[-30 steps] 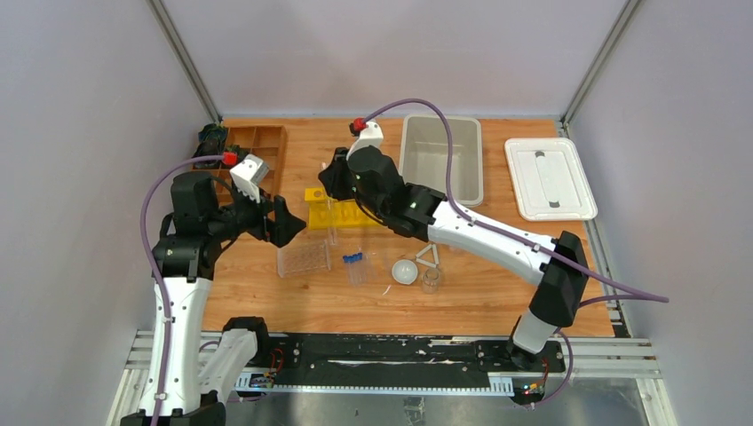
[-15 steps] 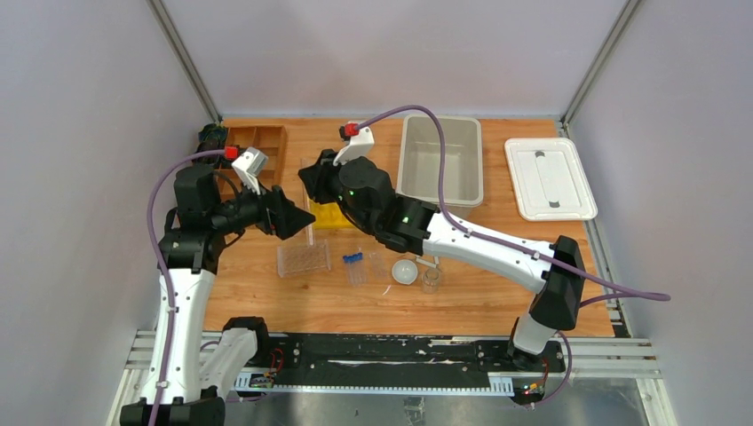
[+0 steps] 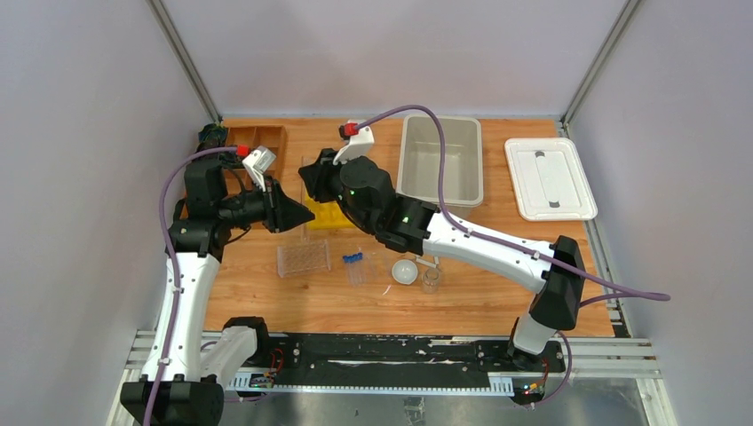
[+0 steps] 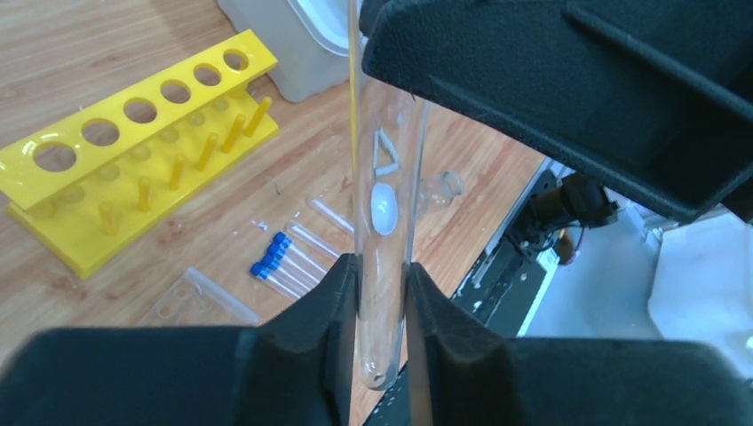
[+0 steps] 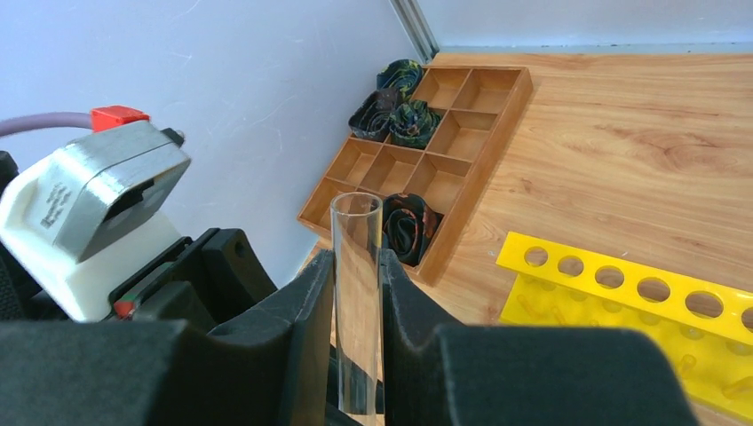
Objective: Organize the chemistry lab equipment
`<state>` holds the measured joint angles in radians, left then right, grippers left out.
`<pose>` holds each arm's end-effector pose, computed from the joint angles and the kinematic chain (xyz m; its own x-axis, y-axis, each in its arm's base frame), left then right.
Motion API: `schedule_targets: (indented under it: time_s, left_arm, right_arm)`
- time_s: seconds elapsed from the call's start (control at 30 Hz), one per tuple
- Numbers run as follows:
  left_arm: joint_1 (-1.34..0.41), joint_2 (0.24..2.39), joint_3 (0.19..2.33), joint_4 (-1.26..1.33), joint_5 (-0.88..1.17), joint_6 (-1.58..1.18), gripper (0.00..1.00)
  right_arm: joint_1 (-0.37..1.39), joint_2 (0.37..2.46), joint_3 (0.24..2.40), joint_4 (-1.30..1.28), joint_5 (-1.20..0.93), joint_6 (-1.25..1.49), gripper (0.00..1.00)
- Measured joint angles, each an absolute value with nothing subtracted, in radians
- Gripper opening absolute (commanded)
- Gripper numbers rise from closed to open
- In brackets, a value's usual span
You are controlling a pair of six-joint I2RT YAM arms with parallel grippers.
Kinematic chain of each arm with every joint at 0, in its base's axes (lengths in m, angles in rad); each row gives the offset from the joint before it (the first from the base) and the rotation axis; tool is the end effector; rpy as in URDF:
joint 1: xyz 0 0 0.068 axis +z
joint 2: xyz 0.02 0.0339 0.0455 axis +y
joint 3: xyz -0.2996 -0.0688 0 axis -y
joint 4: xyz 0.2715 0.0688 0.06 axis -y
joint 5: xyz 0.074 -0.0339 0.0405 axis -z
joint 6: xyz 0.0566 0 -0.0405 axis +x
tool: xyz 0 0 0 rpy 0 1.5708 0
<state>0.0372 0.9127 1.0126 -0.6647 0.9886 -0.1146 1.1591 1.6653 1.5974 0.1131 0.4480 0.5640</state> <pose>0.1913 -0.0402 0.3810 -0.6097 -0.0856 -0.7880 0.6189 0.5697 -0.5407 0.2018 0.4009 0.4589 -0.3337 0.4398 -0.8338 -0.5614 0.6178 0.5506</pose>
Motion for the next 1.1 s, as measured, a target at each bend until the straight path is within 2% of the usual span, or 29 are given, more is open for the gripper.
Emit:
schedule_targets:
  time_s: [0.03, 0.1, 0.17, 0.2, 0.33, 0.5, 0.73, 1.0, 1.1]
  left_arm:
    - [0.037, 0.913, 1.012, -0.664, 0.994, -0.110, 0.09]
    - [0.037, 0.912, 1.009, -0.661, 1.000, -0.088, 0.03]
    - [0.037, 0.907, 1.008, -0.660, 0.999, -0.068, 0.01]
    - [0.037, 0.907, 1.008, -0.660, 0.998, -0.067, 0.00]
    - [0.037, 0.892, 1.008, -0.660, 0.984, -0.019, 0.00]
    - [0.037, 0.854, 1.005, -0.659, 0.984, 0.058, 0.00]
    - [0.037, 0.797, 0.985, -0.660, 0.982, 0.142, 0.00]
    - [0.037, 0.768, 0.966, -0.660, 0.979, 0.174, 0.00]
    - [0.037, 0.764, 0.951, -0.660, 0.978, 0.180, 0.00]
  right_arm:
    - [1.159, 1.665, 1.597, 0.112, 0.446, 0.560, 0.11]
    - [1.159, 1.665, 1.607, 0.095, 0.442, 0.558, 0.43]
    - [1.159, 1.665, 1.633, 0.046, 0.432, 0.556, 0.67]
    - [1.158, 1.665, 1.654, 0.011, 0.421, 0.554, 0.72]
    - [1.142, 1.665, 1.772, -0.171, 0.340, 0.543, 0.82]
    - [1.096, 1.679, 1.909, -0.378, 0.203, 0.521, 0.79]
    - [1.071, 1.793, 2.115, -0.586, 0.028, 0.488, 0.57]
    - [1.070, 1.850, 2.137, -0.658, -0.076, 0.487, 0.41]
    - [1.070, 1.860, 2.137, -0.658, -0.089, 0.487, 0.32]
